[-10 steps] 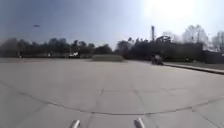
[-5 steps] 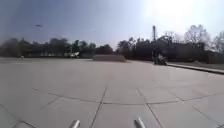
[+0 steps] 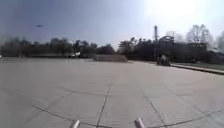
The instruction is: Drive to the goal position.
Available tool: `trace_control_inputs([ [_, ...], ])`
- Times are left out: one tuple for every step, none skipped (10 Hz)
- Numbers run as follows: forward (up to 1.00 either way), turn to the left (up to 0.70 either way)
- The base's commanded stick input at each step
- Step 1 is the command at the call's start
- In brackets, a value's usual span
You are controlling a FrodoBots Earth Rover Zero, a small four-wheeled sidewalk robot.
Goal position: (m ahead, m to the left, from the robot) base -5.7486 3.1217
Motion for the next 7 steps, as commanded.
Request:
trace_control_inputs([
  [1.00, 0.00],
  [1.00, 0.00],
  [1.00, 0.00],
  [1.00, 0.00],
  [1.00, 0.00],
  [1.00, 0.00],
  [1.00, 0.00],
])
